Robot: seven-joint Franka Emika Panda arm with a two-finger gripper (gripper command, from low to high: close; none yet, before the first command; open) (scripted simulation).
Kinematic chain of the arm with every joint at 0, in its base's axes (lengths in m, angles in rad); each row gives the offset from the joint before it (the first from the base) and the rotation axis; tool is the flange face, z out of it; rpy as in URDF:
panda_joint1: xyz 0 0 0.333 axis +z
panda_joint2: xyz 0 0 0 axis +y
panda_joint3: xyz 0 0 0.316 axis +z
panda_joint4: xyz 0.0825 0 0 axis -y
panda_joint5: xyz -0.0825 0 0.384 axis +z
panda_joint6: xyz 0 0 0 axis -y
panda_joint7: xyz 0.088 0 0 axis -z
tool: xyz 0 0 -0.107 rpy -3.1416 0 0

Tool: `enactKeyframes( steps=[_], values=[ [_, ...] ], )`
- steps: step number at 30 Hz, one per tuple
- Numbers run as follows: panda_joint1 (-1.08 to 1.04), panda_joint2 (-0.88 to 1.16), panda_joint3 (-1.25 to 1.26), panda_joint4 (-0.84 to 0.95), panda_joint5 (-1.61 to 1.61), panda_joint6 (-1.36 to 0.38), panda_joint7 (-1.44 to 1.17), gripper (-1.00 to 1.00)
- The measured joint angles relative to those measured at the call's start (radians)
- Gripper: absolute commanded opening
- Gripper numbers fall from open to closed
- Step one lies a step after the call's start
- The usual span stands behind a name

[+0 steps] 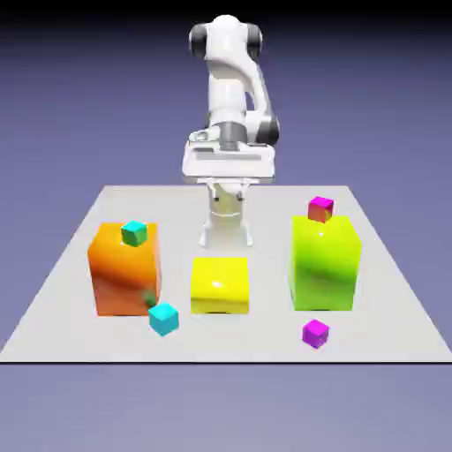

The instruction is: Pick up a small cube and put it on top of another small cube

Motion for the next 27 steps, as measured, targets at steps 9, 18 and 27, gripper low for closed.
enactKeyframes(
  steps=[9, 18, 27],
  values=[
    [0.056, 0.326, -0.057, 0.245, -0.123, -0.347, -0.093, 0.0],
    [0.112, 0.652, -0.114, 0.49, -0.246, -0.695, -0.186, 0.0],
    [0.168, 0.979, -0.171, 0.735, -0.369, -1.042, -0.279, 0.0]
  ],
)
